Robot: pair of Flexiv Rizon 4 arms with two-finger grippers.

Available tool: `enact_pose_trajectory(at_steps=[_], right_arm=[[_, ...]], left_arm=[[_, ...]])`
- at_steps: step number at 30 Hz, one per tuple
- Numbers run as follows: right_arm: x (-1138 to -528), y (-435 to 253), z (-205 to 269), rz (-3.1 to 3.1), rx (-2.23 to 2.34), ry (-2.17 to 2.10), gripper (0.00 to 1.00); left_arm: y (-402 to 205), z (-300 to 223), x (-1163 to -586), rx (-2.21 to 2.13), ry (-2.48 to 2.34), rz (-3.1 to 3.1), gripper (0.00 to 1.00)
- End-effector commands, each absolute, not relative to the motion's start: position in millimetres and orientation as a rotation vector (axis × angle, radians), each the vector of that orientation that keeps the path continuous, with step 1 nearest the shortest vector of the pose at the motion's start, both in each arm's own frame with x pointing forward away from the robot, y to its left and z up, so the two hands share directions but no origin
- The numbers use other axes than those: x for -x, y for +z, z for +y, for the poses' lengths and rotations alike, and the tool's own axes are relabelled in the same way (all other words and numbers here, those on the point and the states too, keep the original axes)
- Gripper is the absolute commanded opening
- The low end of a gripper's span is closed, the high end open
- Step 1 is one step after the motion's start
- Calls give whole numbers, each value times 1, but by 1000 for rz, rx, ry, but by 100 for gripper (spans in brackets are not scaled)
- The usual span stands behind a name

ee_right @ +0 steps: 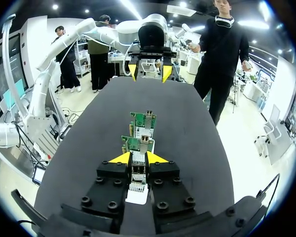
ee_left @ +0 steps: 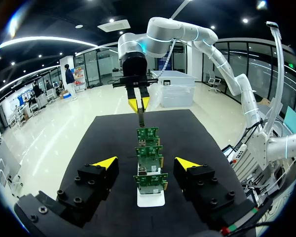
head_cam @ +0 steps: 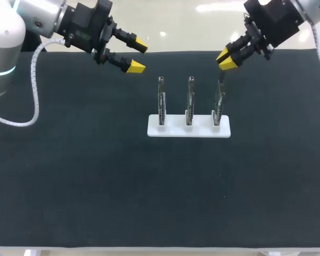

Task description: Pick up the optical module with the left hand, and insert it into the network port with the right hand.

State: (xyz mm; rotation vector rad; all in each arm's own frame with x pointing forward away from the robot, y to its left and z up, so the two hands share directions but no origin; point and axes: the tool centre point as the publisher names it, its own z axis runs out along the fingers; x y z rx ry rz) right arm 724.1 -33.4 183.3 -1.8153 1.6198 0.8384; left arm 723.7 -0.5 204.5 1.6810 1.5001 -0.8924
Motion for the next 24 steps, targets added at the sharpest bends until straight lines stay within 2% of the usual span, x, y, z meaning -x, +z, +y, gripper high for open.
enact_pose_trajectory(at_steps=[1, 24], right_arm=[[-723, 180, -34, 1618, 1814, 835, 0], [-722, 181, -36, 1625, 1816, 837, 0]], left_arm=[[205, -1, -724, -1684, -892, 1503, 100], [205, -1, -724, -1684, -892, 1503, 100]])
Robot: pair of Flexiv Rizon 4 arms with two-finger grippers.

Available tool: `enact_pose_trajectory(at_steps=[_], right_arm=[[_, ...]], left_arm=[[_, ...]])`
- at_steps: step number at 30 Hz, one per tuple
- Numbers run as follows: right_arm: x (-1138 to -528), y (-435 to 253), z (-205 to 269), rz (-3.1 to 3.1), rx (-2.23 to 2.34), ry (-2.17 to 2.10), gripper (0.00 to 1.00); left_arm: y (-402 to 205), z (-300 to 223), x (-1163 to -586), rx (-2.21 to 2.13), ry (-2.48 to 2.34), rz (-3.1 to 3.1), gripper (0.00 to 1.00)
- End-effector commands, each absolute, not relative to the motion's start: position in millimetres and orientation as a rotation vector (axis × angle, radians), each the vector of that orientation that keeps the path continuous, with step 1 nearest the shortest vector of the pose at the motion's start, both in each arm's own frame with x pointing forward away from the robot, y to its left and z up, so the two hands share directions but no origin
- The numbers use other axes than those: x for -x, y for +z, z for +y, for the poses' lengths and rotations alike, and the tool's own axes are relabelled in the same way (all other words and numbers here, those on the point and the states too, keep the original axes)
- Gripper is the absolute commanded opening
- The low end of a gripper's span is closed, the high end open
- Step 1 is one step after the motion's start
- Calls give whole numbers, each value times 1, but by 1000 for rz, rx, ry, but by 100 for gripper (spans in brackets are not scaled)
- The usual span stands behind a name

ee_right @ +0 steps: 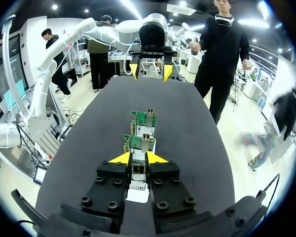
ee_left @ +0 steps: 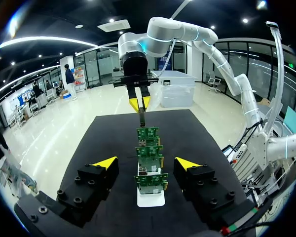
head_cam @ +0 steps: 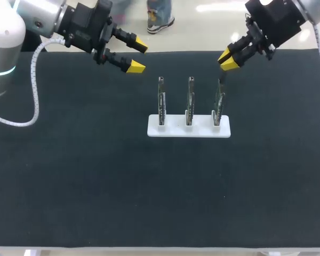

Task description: Pick up the optical module with the left hand, and insert it into the network port with the right hand.

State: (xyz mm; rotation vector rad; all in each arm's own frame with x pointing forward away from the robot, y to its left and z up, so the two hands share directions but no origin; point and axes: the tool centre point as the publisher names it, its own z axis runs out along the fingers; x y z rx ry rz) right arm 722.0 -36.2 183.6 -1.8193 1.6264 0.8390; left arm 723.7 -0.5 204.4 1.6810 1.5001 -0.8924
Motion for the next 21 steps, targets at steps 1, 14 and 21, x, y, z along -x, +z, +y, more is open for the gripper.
enact_pose_trajectory(at_steps=[1, 14, 21], right_arm=[[-722, 181, -35, 1624, 1816, 837, 0], [-720, 183, -34, 1624, 1810, 839, 0], [-720, 182, -33, 1624, 1808, 838, 0]], left_arm=[[205, -1, -724, -1684, -892, 1503, 100], [205, -1, -724, -1684, -892, 1503, 100], [205, -1, -724, -1684, -892, 1503, 100]])
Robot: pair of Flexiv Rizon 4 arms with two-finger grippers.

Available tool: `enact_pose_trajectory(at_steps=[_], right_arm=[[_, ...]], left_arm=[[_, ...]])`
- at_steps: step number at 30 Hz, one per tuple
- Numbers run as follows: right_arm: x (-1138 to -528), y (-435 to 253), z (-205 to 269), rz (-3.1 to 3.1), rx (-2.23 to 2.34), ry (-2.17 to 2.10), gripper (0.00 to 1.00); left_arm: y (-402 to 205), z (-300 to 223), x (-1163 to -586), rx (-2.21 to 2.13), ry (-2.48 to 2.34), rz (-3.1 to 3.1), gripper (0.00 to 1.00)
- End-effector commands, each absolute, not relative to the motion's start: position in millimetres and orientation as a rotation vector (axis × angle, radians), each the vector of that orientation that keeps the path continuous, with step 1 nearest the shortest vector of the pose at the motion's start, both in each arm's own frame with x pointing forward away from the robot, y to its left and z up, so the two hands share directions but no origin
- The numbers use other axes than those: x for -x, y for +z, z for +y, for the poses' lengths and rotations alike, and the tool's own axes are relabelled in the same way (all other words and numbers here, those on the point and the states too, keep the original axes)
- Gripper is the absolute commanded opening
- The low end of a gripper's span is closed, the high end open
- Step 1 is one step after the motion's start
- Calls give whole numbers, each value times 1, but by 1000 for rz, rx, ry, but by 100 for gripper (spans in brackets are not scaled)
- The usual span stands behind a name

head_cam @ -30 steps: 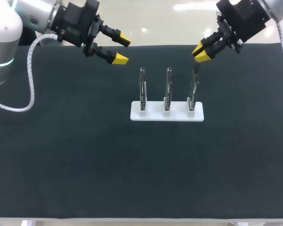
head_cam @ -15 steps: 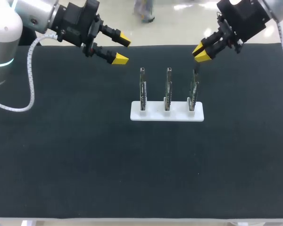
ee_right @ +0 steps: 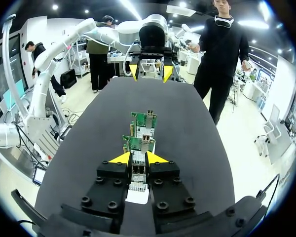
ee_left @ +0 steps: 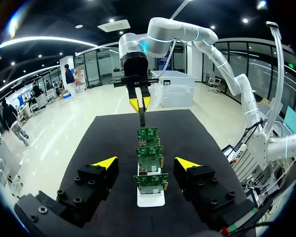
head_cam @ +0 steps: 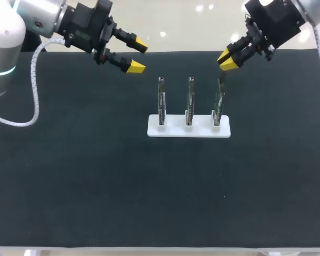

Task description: Pick up the optical module with the left hand, and insert it into the network port with the right hand.

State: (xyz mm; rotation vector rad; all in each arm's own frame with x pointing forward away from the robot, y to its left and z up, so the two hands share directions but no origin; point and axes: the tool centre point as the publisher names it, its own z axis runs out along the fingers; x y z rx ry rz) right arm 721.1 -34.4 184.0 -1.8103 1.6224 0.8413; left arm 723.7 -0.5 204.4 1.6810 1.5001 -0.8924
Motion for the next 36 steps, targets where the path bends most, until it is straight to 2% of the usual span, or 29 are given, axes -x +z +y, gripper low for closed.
enact_pose_trajectory(at_steps=[1, 36], right_arm=[[-720, 181, -33, 1623, 1807, 838, 0], [-726, 178, -27, 1616, 1793, 827, 0]], left_arm=[[205, -1, -724, -1684, -892, 1503, 100], [205, -1, -724, -1684, -892, 1503, 100]])
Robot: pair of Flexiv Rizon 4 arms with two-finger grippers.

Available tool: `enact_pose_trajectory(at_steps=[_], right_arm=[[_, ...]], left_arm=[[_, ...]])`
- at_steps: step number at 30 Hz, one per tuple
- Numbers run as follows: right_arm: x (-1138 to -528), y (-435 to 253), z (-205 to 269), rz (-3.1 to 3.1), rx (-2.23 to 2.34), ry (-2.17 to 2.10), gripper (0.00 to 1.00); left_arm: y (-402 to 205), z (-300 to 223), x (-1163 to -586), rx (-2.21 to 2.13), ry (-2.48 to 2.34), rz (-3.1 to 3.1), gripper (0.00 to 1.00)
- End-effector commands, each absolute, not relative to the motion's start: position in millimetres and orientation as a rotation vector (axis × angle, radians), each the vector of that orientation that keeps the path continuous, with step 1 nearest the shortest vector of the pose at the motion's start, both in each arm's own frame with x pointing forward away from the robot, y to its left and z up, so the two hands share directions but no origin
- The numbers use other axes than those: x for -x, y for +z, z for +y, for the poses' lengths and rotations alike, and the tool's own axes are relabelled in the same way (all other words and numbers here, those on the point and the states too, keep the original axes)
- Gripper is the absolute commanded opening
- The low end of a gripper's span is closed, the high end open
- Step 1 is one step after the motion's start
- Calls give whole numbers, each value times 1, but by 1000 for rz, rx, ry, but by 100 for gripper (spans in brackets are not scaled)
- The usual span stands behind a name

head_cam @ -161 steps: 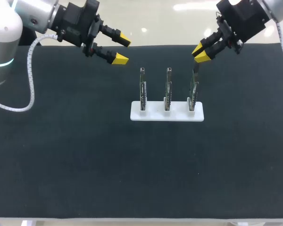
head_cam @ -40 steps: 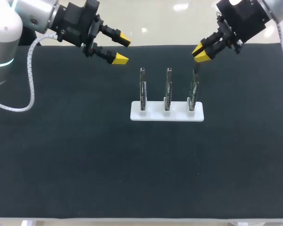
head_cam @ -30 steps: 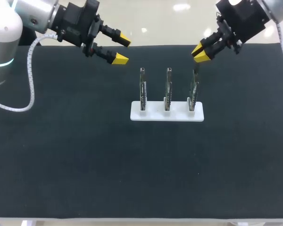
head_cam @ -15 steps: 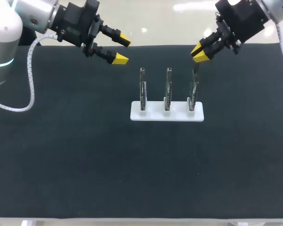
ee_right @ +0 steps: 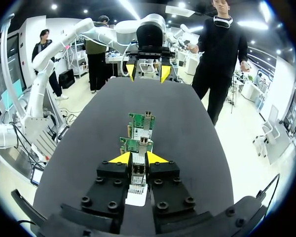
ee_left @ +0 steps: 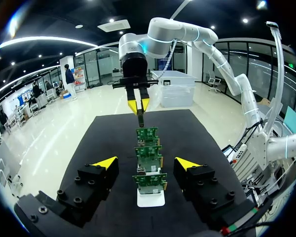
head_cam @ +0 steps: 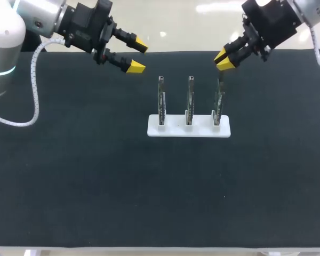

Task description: Pick up the optical module with the left hand, and insert it into the network port with the right hand.

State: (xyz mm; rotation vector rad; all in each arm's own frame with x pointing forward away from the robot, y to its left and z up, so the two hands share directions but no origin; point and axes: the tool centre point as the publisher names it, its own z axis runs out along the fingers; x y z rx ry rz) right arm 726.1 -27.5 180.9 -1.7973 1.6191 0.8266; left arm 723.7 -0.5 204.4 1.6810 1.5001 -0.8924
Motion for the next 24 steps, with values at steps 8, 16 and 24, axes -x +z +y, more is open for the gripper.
enact_pose_trajectory(at_steps=[8, 16, 24], right_arm=[[-724, 182, -27, 1609, 1785, 836, 0], [-726, 175, -30, 1588, 1784, 829, 0], [-726, 171, -29, 1569, 1778, 829, 0]], left_arm=[[205, -1, -724, -1684, -892, 1503, 100], [205, -1, -724, -1684, -892, 1503, 100], [205, -1, -724, -1684, -892, 1503, 100]])
